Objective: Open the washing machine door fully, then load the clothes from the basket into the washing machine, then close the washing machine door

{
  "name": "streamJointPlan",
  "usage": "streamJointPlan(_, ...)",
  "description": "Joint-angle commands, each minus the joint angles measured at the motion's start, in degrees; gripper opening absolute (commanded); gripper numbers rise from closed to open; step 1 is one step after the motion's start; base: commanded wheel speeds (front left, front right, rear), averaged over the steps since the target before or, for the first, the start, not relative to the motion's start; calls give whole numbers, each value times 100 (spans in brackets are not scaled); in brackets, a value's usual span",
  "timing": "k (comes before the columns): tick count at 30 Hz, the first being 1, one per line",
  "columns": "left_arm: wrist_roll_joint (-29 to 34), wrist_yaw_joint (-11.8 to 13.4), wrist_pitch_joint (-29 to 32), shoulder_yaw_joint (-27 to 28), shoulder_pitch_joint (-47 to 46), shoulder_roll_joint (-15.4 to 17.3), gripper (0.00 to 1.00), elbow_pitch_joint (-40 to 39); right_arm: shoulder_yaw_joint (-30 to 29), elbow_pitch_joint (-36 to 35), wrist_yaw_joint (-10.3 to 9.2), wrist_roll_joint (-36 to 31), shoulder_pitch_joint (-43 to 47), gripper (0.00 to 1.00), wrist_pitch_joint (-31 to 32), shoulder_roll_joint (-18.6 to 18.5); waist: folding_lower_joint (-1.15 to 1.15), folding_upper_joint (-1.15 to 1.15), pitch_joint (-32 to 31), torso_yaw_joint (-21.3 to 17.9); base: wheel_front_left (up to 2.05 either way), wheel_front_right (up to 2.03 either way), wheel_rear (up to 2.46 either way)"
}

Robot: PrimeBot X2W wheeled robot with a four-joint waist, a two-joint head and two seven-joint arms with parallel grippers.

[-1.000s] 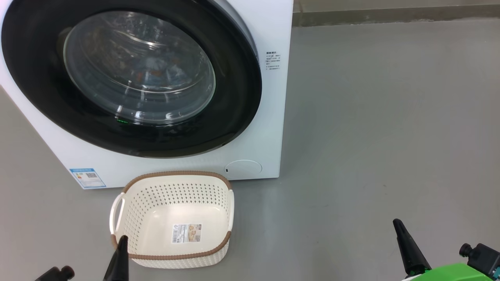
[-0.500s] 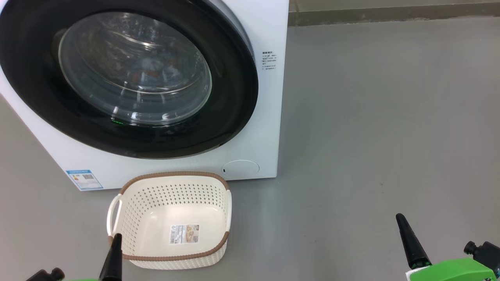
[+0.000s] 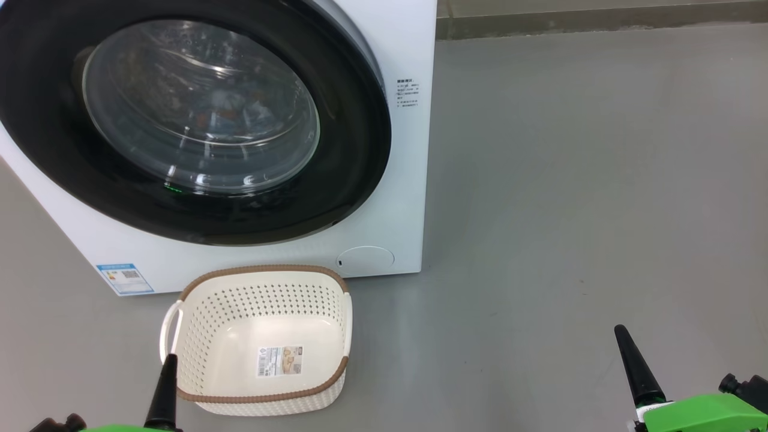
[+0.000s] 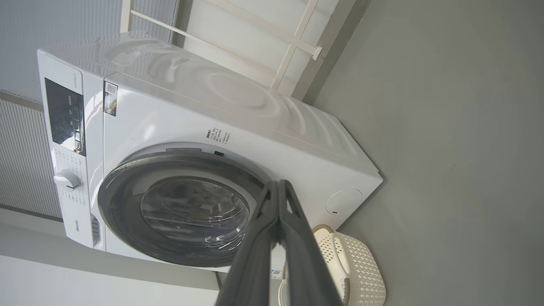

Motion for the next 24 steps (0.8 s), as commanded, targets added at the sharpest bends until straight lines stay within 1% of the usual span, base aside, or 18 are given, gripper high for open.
streamJointPlan(1,-214,-105,40,207,-301,58,0,-93,72,-91,8,232,-303,0,45,-62,-1,0,1,-9,0,0,0)
streamJointPlan(24,-1526,-278,321,586,-467,-18,0,69,-9,208,9,1648,-559,0,220,-66,-1,0,12,-109,0,0,0)
